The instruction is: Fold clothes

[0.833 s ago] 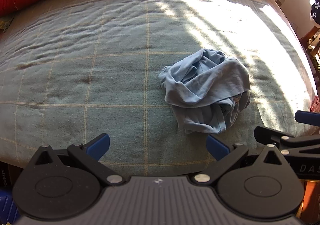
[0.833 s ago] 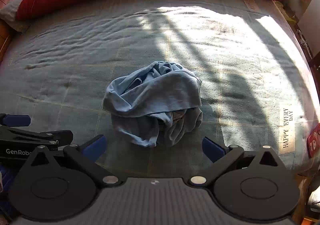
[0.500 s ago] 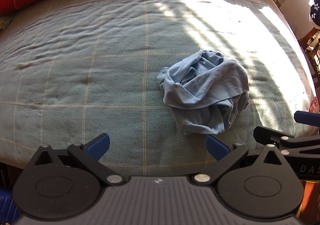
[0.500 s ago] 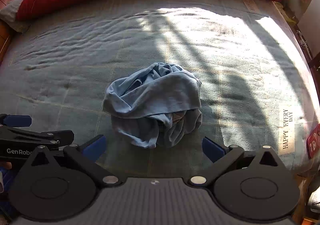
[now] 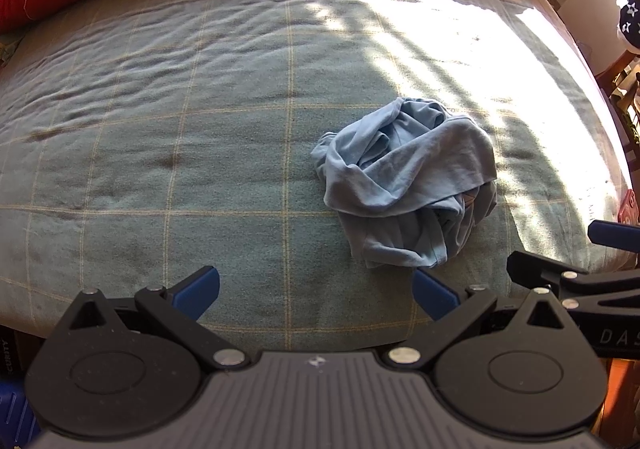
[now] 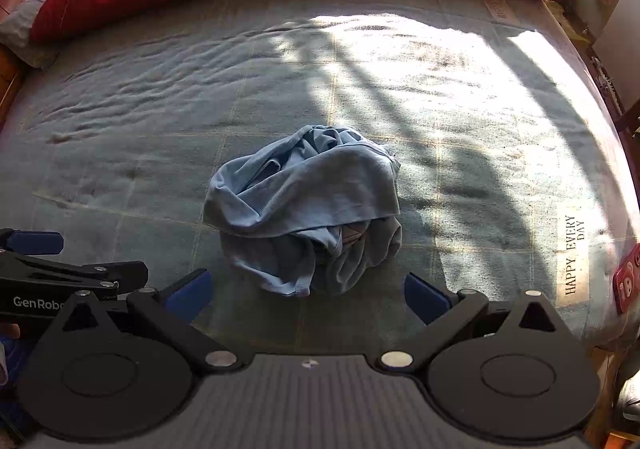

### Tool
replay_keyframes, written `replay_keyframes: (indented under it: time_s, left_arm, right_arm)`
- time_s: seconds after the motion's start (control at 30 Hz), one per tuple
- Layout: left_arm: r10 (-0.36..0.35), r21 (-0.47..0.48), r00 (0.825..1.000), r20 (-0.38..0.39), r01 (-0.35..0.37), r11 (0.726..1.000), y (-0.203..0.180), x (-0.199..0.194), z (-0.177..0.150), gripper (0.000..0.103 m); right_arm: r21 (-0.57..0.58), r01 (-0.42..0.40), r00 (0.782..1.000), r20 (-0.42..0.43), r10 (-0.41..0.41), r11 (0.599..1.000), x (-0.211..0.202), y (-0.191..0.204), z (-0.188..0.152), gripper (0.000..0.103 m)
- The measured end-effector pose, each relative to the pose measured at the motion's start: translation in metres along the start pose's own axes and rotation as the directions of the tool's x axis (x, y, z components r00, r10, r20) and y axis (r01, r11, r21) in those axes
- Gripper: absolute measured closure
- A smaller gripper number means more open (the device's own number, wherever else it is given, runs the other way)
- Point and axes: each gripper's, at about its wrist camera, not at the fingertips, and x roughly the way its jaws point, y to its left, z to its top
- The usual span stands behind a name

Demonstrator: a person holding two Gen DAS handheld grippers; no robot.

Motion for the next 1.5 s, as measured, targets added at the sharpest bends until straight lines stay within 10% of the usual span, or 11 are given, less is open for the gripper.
replay_keyframes:
  time_s: [1.5]
  left_arm:
    - [0.013, -0.01, 1.0, -0.021, -0.014, 1.0, 0.007, 0.0037, 0.0019, 0.001]
  right_arm:
    - [-0.045, 0.021, 1.0, -0.004, -0.021, 0.999, 0.0056, 0.0092, 0.0, 0.0]
